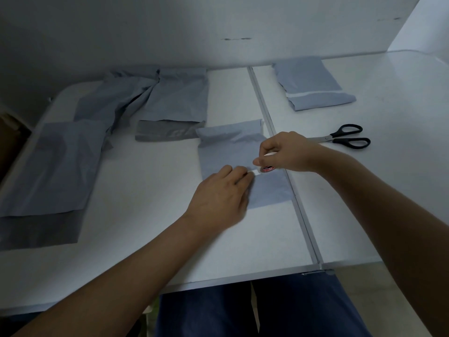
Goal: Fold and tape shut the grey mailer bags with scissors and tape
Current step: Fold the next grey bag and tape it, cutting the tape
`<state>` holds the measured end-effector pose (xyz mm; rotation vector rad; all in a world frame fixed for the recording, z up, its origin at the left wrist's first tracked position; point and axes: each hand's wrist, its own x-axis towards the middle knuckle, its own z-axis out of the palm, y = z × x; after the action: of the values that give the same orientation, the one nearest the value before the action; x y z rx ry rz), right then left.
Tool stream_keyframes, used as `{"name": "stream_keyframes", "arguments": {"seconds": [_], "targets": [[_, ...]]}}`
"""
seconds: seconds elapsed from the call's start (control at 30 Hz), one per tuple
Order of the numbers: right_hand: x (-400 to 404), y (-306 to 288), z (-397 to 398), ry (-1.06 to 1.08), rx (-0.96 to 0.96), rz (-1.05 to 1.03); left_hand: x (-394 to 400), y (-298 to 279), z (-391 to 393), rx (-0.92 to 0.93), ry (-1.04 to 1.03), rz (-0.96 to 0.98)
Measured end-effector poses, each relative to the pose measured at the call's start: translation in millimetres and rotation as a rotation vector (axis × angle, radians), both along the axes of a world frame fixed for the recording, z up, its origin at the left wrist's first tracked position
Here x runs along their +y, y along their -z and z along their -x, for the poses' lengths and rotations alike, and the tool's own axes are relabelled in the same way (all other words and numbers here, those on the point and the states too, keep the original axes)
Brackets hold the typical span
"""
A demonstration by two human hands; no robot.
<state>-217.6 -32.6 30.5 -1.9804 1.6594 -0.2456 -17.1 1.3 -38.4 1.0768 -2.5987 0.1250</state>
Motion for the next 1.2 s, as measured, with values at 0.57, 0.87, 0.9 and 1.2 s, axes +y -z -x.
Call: {"name": "stream_keyframes", "arguments": {"seconds": [0.57, 0.87, 0.9, 1.2], "targets": [[10, 32, 2, 0.225, -0.302, 0.117, 0, -2, -1, -0.054, 0.009, 0.011], [7, 20, 12, 0.207, -0.150, 0.095, 0, -2, -1, -0.078, -0.009, -0.031], [7, 19, 13, 0.210, -0.139, 0.089, 0, -3, -1, -0.079, -0.012, -0.036], [6, 15, 20, 0.189, -0.042, 0.114, 0, -3, -1, -0.112, -0.015, -0.055]]}}
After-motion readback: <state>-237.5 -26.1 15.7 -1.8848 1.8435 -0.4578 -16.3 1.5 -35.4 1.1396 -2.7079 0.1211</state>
